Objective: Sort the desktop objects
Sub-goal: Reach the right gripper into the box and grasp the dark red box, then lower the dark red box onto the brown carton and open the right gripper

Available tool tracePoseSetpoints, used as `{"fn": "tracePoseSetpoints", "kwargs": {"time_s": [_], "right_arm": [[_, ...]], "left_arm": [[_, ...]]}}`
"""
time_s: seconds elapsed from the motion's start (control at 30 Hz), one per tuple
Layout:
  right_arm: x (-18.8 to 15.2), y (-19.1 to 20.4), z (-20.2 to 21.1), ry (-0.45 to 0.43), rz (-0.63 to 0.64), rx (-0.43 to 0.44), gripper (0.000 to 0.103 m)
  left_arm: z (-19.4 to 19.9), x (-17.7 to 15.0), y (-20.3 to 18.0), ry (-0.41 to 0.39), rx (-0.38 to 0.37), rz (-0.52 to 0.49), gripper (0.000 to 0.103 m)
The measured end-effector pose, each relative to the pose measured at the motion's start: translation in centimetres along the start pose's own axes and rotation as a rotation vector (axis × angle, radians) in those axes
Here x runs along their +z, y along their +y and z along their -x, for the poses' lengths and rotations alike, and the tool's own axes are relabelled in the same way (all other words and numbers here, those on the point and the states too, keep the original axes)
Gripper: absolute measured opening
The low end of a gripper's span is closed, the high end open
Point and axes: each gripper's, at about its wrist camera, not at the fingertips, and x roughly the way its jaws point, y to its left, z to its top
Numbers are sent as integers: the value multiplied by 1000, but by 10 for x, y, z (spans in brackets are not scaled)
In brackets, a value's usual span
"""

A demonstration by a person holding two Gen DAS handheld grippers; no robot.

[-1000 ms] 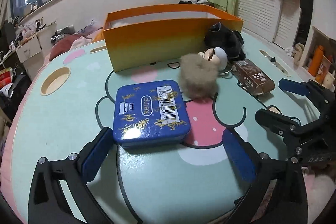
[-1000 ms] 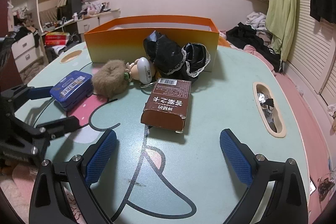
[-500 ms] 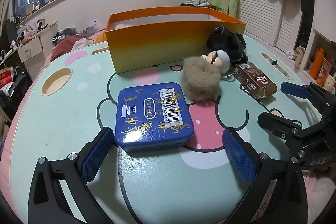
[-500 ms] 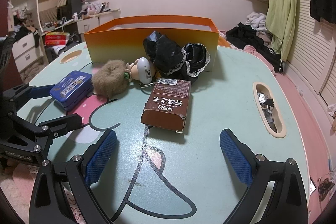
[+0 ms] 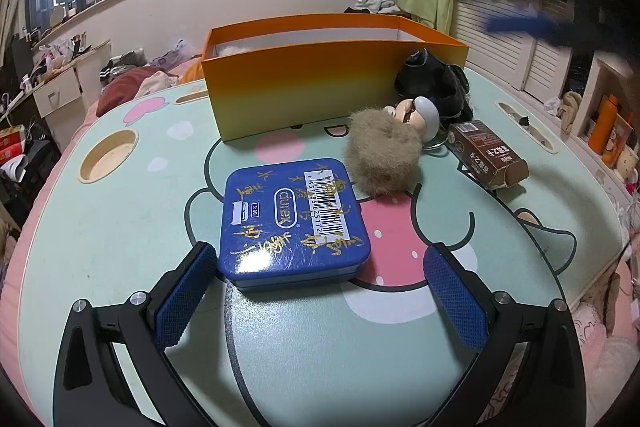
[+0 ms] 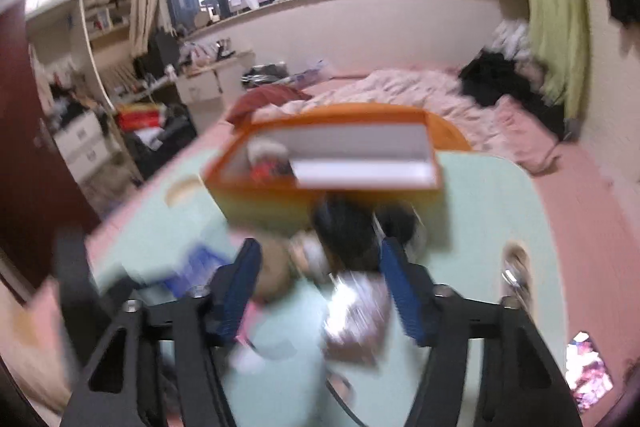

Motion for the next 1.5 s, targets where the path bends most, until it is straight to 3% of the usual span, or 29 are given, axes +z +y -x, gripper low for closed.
{"fn": "tracePoseSetpoints", "kwargs": {"time_s": [0.03,0.13,0.23,0.37,0.47,0.5,0.6,0.67,0.73,0.8,0.9,1.07,1.17,1.3,1.43,1.5], "right_arm": [[21,2,-16,50,-16,52,47],[65,8,-78,200,-85,96,46],[77,10,-133,313,-197,94,46],[79,34,-180,389,-185,-12,47],[65,49,-209,463,-135,-94,55],[63,55,-209,430,-81,-146,54],[62,46,-207,410,-108,-161,41],[62,32,-199,371,-126,-189,40],[62,16,-187,318,-180,-147,40],[66,3,-160,223,-208,-97,40],[72,5,-105,32,-173,-108,40],[49,2,-7,-148,-130,-76,40],[21,8,23,-144,-38,-179,40],[-27,-8,9,-26,-11,-337,40],[-55,-30,-19,88,-59,-322,39],[-57,-33,-31,103,-67,-319,38]], "left_arm": [[0,0,0,-1,0,0,103],[0,0,0,-3,1,-1,103],[0,0,1,-5,-1,-2,103],[0,0,2,-8,-7,-1,103],[0,0,2,-6,-10,0,103],[0,0,3,-5,-11,1,103],[1,2,2,-5,-11,0,103],[0,3,2,-4,-12,-1,103],[0,3,2,-4,-13,-1,103],[0,3,2,-3,-13,-1,103],[0,3,1,-4,-13,-1,103],[0,4,2,-4,-12,-1,103],[0,3,2,-4,-13,-2,103],[0,4,1,-5,-12,-2,103],[0,3,1,-5,-13,-3,103],[0,3,1,-6,-14,-4,103]]}}
